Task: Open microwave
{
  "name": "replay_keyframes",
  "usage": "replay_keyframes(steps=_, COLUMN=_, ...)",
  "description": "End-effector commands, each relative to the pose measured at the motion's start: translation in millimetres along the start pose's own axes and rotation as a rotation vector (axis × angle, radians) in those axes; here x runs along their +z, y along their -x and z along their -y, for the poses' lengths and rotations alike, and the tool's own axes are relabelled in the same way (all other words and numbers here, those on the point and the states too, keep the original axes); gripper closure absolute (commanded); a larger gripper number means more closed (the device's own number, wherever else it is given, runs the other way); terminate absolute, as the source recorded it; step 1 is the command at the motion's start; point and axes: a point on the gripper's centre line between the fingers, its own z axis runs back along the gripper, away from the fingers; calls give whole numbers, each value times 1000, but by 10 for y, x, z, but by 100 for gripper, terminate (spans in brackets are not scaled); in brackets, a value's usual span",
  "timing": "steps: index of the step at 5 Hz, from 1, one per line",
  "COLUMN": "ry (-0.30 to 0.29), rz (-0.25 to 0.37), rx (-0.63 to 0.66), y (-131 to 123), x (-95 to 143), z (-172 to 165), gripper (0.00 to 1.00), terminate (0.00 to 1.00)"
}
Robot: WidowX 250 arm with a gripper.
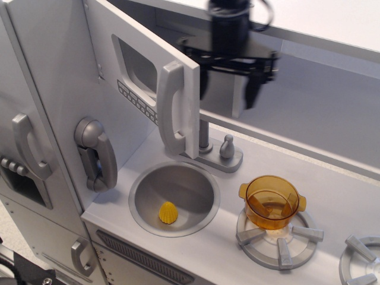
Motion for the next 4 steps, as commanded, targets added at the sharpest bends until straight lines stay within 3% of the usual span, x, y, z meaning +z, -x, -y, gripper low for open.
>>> replay_keyframes(steps=1, ry=-31, rz=54, rx=-59, y=250, x=221, z=-569, gripper=0, terminate=0)
replay_keyframes(steps=3, ry=-23, rz=70, rx=-122, y=524, x=267, z=-1016, gripper=0, terminate=0)
replay_keyframes(steps=4, ry=-13, rz=83, rx=-140, y=575, x=302, z=-1087, gripper=0, terminate=0)
